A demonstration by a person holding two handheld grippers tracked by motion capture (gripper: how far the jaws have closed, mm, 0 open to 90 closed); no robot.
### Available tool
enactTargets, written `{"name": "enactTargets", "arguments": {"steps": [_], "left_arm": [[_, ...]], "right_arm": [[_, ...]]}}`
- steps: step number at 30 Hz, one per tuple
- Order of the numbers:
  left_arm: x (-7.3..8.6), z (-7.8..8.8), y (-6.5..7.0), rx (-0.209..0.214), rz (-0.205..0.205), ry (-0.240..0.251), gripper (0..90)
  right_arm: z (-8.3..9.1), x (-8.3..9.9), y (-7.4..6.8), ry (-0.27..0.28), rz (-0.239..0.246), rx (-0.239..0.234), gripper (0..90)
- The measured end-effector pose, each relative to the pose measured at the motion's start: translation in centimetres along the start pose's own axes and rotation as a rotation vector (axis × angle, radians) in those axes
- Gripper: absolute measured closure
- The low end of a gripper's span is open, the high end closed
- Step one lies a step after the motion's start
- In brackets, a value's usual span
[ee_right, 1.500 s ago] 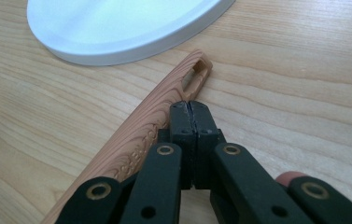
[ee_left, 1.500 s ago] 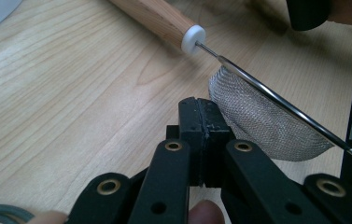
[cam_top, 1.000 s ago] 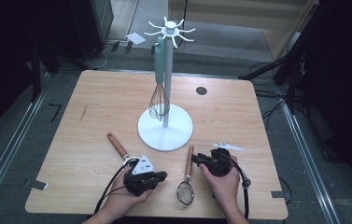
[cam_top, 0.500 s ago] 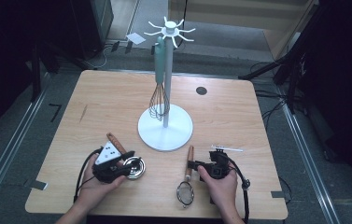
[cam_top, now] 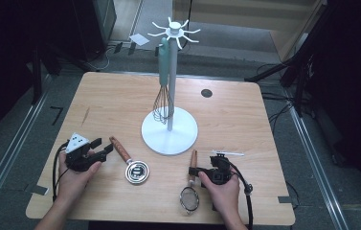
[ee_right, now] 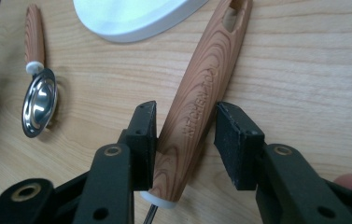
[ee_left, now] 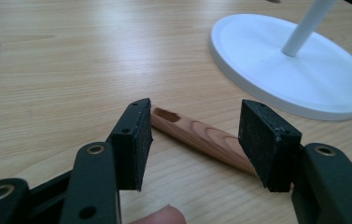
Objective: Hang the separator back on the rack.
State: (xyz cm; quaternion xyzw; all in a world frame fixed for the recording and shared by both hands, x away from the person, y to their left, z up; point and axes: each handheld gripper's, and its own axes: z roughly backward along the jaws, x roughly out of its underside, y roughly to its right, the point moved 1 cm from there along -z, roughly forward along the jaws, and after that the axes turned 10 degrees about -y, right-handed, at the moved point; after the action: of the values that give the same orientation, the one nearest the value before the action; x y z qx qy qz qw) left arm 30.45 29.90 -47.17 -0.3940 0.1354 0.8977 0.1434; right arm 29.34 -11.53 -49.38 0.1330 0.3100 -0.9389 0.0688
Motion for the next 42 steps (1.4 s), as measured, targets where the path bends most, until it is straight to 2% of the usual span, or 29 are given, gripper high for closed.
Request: {"name": "enactTargets", "arguments": {"steps": [3, 9, 14, 18, 23, 24, 30, 33, 37, 42], "left_arm": [[0.0, -0.1, -0.2, -0.018, 0.01, -0.003, 45.5], [0.1, -0.3, -0.1, -0.017, -0.009, -0.017, 45.5], [0.1, -0.4, -0.2, -0.015, -0.002, -0.02, 45.8], [0.1, -0.4, -0.3, -0.018, 0.001, -0.023, 46.1], [0.1, -0.5, -0.3, -0.02, 0.001, -0.026, 46.0], [0.1, -0.5, -0.3, -0.024, 0.002, -0.026, 45.9], [0.1, -0.6, -0.7, -0.044, 0.017, -0.034, 44.8], [0.2, -0.6, -0.9, -0.067, 0.025, -0.036, 44.0], [0.2, -0.6, -1.3, -0.094, 0.035, -0.036, 42.9], [0.2, -0.7, -1.7, -0.098, 0.051, -0.04, 42.1]], "right_arm": [[-0.4, 0.0, -0.4, -0.012, 0.025, 0.032, 60.3], [-0.4, 0.1, -0.9, -0.018, 0.091, 0.113, 66.5], [-0.4, 0.0, -0.9, -0.022, 0.14, 0.135, 66.0], [-0.5, 0.3, -1.2, -0.003, 0.202, 0.176, 65.0], [-1.0, 0.8, -1.9, 0.025, 0.332, 0.257, 62.5], [-1.0, 0.9, -1.9, 0.028, 0.346, 0.261, 62.5], [-1.0, 0.9, -2.0, 0.026, 0.38, 0.277, 63.7], [-1.0, 0.9, -2.0, 0.019, 0.385, 0.288, 64.3], [-0.8, 0.8, -1.9, 0.007, 0.375, 0.292, 67.1], [-0.6, 0.6, -1.6, 0.001, 0.354, 0.264, 69.9]]}}
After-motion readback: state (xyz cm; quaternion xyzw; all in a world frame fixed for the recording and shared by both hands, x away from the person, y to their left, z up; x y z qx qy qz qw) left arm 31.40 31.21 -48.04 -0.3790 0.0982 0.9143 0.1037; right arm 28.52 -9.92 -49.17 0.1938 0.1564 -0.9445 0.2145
